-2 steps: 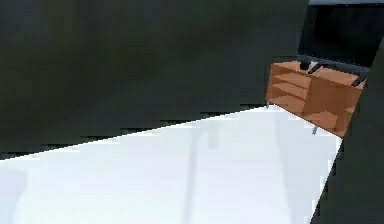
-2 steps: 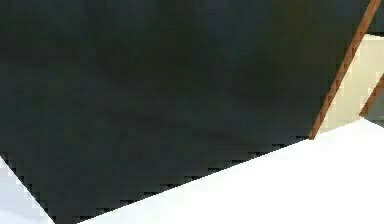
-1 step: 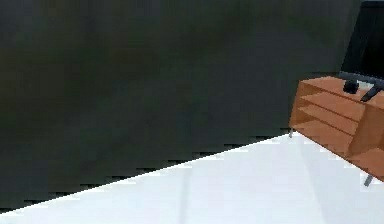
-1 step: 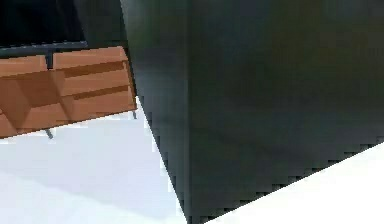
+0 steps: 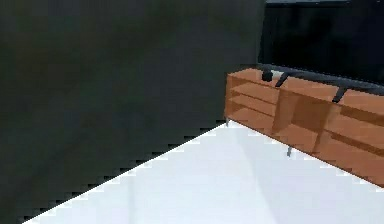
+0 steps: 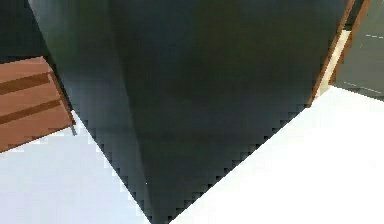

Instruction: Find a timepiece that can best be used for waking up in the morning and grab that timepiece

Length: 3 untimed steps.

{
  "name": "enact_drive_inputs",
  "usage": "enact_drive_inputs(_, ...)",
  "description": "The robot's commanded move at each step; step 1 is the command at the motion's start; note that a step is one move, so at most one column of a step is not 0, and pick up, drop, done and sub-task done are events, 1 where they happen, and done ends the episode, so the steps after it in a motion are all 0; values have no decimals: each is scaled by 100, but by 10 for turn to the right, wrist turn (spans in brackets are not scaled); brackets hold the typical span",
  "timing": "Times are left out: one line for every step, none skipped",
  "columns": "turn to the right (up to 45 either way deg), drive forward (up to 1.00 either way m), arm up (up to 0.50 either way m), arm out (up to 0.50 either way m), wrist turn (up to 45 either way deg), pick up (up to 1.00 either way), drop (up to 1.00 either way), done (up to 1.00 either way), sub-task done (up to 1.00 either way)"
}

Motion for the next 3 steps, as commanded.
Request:
enact_drive_inputs(0, 45, 0, 0, 0, 0, 0, 0, 0)
enact_drive_inputs(450, 0, 0, 0, 0, 0, 0, 0, 0)
enact_drive_inputs(0, 100, 0, 0, 0, 0, 0, 0, 0)
